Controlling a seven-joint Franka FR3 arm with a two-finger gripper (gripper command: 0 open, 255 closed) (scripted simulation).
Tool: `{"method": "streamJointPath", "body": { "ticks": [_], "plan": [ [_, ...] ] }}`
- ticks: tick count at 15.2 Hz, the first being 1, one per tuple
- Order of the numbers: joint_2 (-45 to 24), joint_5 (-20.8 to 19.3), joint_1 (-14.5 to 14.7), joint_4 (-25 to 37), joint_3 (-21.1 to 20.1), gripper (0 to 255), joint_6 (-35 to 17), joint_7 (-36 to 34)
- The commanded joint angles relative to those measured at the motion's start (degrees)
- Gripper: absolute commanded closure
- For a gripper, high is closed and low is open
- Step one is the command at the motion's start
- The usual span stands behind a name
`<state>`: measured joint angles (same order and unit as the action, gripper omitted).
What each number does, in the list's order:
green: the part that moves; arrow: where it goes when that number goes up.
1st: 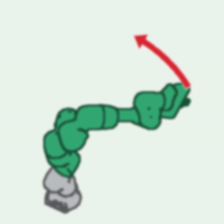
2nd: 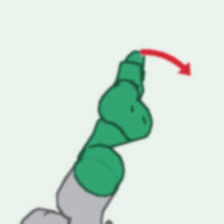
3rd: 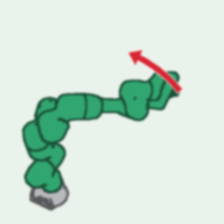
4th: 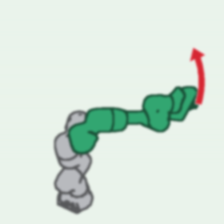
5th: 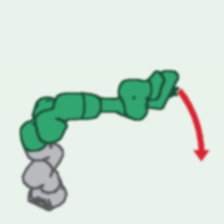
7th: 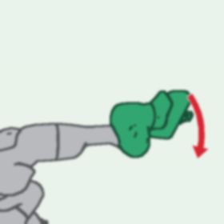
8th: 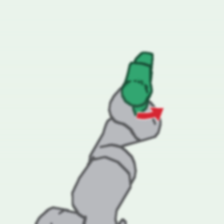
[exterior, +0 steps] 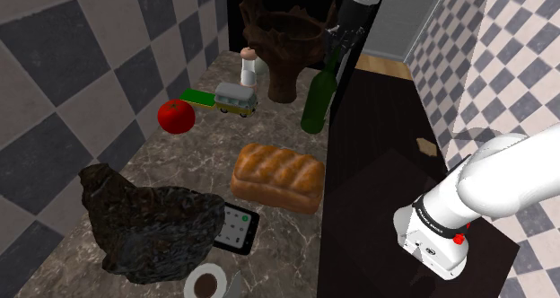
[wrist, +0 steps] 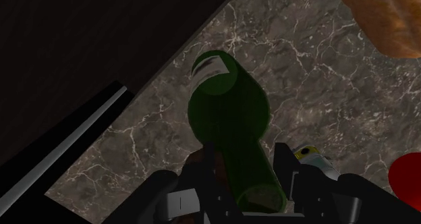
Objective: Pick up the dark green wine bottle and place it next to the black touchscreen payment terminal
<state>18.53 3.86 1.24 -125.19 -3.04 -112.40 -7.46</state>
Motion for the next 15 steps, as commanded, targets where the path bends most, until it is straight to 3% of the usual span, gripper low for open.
{"method": "streamJointPath", "body": {
  "ticks": [1,7,15],
  "plan": [
    [-0.01,0.00,0.00,-0.01,0.00,255,0.00,0.00],
    [-0.01,0.00,0.00,-0.01,0.00,255,-0.01,0.00],
    [0.18,-0.15,-0.05,5.97,0.10,255,6.16,-0.28]
  ]
}}
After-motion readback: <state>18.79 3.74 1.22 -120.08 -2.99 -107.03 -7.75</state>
